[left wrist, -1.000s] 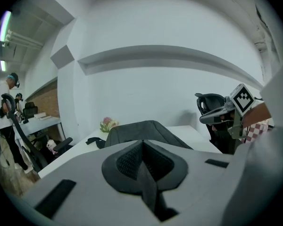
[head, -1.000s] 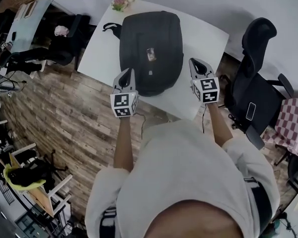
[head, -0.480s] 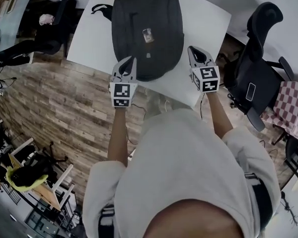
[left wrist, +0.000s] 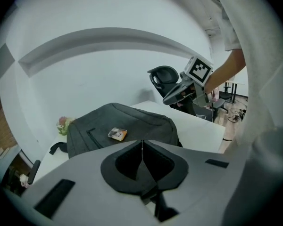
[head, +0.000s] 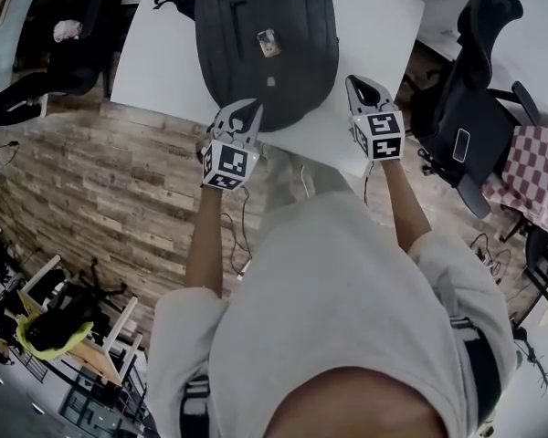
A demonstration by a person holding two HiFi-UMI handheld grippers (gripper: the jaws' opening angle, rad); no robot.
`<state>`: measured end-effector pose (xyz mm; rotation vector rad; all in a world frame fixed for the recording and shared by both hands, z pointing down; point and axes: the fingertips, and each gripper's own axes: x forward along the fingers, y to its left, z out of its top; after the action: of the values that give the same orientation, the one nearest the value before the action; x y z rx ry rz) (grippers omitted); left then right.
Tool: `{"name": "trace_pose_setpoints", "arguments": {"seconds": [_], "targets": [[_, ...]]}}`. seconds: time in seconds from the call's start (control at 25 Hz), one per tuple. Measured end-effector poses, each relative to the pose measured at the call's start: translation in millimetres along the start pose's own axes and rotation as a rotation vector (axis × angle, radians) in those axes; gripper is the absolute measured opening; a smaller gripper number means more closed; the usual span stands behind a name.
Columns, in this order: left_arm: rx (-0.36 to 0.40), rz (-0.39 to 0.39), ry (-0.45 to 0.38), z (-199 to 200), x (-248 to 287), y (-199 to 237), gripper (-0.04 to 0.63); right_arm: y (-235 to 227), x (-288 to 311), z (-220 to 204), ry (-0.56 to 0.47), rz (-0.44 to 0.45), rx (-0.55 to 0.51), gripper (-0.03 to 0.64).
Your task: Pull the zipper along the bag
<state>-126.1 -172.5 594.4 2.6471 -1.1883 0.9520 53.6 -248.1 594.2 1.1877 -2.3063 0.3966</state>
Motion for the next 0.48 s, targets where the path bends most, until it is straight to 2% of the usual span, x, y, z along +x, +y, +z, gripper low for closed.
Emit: {"name": "trace_pose_setpoints", "arguments": {"seconds": [0.12, 0.28, 0.48], "targets": [[0.055, -0.069, 0.031, -10, 5, -18, 0.036, -2, 2, -5, 0.015, -0.010, -0.008, 0.014], [0.131, -0.137, 0.088, -30, 10, -38, 0.171, -7, 6, -8, 0.027, -0.015, -0.012, 0.014], [0.209, -0.176, 0.150, -50, 17, -45, 0.210, -8, 13, -10, 0.045, -0.013, -0.014, 0.014]]}}
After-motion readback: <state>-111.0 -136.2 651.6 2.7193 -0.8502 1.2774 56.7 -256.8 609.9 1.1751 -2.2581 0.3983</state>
